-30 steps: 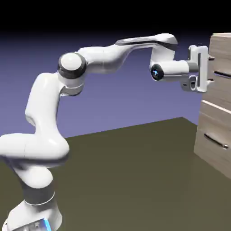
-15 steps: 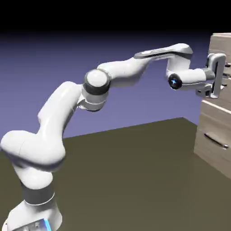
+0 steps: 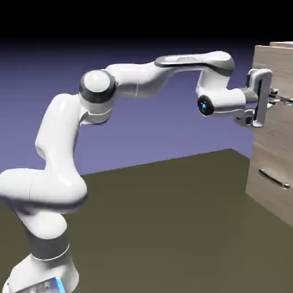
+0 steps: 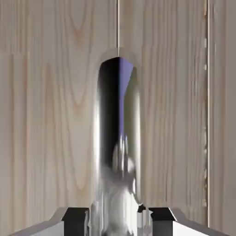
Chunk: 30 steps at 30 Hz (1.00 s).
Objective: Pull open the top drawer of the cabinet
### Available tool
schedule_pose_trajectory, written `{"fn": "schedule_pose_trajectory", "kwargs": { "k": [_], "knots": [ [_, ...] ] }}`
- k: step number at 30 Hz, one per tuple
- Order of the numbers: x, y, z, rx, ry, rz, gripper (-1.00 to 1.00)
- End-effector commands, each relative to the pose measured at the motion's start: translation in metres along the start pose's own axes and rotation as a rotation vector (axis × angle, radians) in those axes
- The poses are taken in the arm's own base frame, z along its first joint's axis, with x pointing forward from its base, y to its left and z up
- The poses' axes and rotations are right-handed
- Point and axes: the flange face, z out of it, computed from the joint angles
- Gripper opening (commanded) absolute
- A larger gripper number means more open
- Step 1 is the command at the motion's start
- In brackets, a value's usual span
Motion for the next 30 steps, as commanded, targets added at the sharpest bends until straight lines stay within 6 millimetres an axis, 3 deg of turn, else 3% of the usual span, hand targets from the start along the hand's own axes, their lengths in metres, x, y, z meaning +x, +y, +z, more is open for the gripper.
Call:
{"fn": "schedule_pose_trajectory", "kwargs": {
  "k": [1, 6, 11, 20, 30],
  "knots": [
    [0.004, 0.0, -0.003, 0.002, 0.005, 0.005, -1.0],
    [0.011, 0.005, -0.005, -0.002, 0.014, 0.006, -1.0],
    [-0.007, -0.005, -0.002, 0.005, -0.007, 0.0, -1.0],
    [0.011, 0.003, 0.001, -0.002, 0.011, 0.003, -1.0],
    [0.0, -0.001, -0.01, 0.002, 0.0, 0.001, -1.0]
  ]
}}
